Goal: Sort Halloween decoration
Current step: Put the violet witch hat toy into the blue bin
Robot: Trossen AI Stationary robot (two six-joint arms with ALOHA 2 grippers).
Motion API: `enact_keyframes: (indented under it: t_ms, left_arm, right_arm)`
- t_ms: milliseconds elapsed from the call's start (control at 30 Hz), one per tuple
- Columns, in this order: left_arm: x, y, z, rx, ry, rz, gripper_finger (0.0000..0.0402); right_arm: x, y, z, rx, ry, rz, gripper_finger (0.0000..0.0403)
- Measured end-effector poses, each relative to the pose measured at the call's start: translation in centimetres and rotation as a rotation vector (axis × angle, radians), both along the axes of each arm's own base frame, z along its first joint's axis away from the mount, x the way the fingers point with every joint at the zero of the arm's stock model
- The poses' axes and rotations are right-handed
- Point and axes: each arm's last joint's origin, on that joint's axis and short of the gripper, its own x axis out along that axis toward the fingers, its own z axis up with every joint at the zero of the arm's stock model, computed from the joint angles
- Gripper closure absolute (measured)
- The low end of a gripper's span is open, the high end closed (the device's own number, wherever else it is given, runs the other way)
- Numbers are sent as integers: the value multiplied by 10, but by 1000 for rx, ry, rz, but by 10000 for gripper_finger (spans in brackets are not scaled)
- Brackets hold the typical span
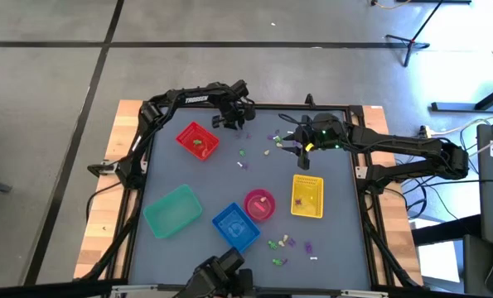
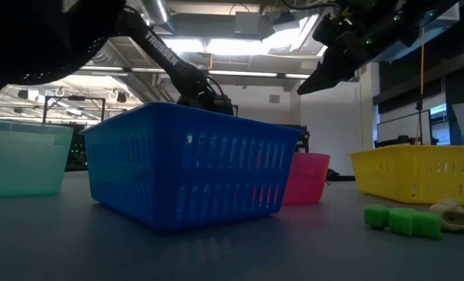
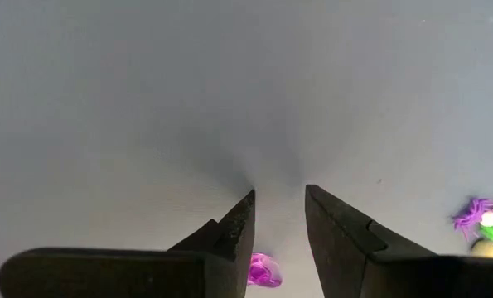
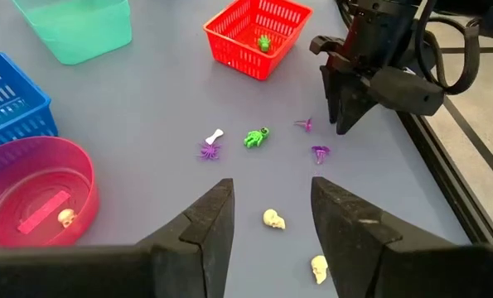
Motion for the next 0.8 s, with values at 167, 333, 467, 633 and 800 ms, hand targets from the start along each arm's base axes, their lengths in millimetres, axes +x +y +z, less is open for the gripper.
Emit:
enact_keyframes:
  t_ms: [167,333,467,633,800]
  left_arm:
    - [1,1,1,27,-34,-93,308]
    - [7,5,15,115,-77,-260,308]
    - [14,2,30,193,-104,-440,308]
    - [16,-9,48,259,-3,-706,308]
    - [18,-27,50,308,147,-1000,308]
  right_arm:
    - [0,0,0,0,0,0,244]
    - [0,0,0,0,-1,0,244]
    - [0,0,0,-1,-1,0,244]
    - [0,0,0,-1,-1,0,244]
    - [0,0,0,-1,-1,0,244]
